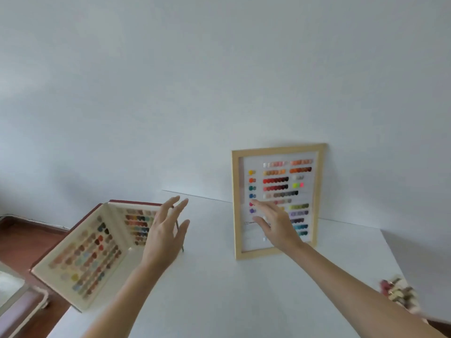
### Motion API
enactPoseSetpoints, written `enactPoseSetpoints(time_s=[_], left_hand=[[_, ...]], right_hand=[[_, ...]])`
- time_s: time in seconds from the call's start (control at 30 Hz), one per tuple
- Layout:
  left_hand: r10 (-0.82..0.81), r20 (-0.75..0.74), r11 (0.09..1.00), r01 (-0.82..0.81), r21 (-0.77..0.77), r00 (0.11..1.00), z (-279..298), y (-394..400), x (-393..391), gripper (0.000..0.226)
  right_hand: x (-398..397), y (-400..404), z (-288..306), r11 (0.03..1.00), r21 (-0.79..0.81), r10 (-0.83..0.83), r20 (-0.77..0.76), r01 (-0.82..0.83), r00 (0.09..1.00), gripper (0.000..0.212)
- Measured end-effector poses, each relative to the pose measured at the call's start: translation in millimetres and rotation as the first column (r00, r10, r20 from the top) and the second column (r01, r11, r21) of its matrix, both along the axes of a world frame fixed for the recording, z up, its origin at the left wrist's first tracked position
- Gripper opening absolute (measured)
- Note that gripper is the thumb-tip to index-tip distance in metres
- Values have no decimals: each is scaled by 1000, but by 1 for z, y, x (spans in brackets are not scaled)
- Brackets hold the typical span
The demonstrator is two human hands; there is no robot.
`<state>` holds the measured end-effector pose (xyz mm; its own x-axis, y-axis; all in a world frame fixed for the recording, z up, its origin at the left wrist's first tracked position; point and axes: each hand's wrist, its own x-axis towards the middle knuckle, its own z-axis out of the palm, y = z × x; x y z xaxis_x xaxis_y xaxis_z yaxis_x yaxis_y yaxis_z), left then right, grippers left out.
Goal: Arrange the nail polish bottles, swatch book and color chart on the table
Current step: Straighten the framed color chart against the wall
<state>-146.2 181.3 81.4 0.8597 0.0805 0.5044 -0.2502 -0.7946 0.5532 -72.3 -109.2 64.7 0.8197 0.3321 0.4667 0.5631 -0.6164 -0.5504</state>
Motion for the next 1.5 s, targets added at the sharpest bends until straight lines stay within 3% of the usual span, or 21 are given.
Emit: enactPoseSetpoints(time_s=[0.3, 0.77, 1.03, 1.37, 1.5], left_hand=[[-174, -146, 984, 179, 19, 974, -30, -92, 54, 54], [-225, -267, 974, 215, -64, 937, -74, -126, 126, 99], [-236, -277, 971, 241, -17, 931, -88, -124, 145, 109], [-259, -278, 964, 267, -10, 925, -91, -108, 179, 107], [-261, -261, 960, 278, 28, 929, -87, -102, 196, 109]], right_hand=[[-6, -111, -20, 962, -1, -273, -100, 274, 957, 47], [29, -142, -36, 868, -143, -496, -305, 476, 813, 66], [59, -143, -37, 860, -163, -507, -376, 483, 776, 83], [98, -157, -56, 917, -60, -393, -304, 394, 868, 95], [107, -158, -67, 911, -39, -401, -314, 410, 861, 98]])
